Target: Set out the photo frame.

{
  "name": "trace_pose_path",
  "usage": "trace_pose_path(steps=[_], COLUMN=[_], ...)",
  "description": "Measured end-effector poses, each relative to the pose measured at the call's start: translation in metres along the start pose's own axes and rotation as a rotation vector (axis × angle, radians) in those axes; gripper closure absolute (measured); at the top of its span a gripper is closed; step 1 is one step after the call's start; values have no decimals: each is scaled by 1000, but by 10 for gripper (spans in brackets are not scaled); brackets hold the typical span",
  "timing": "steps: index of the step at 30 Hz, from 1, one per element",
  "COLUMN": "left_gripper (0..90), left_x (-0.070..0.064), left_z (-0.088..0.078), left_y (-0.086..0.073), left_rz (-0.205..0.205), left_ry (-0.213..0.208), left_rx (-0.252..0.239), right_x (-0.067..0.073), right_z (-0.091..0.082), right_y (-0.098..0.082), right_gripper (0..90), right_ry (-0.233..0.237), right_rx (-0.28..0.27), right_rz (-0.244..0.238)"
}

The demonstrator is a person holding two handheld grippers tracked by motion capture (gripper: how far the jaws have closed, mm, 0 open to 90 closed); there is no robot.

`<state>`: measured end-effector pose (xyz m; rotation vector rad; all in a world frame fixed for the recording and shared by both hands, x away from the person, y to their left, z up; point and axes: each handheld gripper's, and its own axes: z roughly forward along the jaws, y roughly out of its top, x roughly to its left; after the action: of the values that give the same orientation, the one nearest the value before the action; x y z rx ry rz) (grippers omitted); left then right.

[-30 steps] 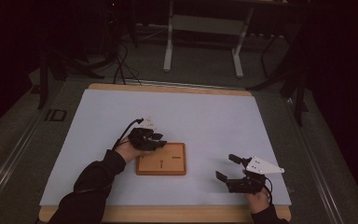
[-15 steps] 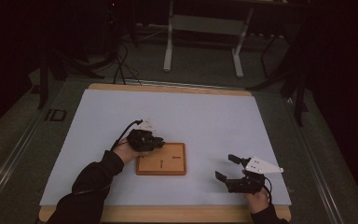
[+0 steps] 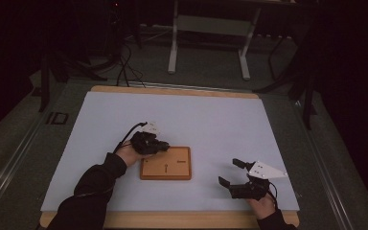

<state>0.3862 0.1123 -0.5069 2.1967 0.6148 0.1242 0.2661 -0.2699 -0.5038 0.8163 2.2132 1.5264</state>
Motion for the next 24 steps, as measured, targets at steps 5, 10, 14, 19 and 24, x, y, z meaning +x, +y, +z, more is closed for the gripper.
trace_pose_path(steps=[5,10,14,19,24], left_gripper=[836,836,836,837,837], left_x=[4,12,16,20,23], left_z=[0,1,1,2,2], left_y=[2,5,6,6,8], left_rz=[-6,-23,-46,-65,-75], left_ry=[-27,-63,-86,-106,-119], left_rx=[11,27,28,24,34], right_x=[15,44,66,93,106], right_z=[6,29,46,68,85], right_y=[6,10,11,2,-6], right_gripper=[108,121,210,296,353], right_ry=[13,-84,-96,-154,-163], right_rx=[59,161,220,258,269], right_rz=[-147,-383,-564,-862,-1062])
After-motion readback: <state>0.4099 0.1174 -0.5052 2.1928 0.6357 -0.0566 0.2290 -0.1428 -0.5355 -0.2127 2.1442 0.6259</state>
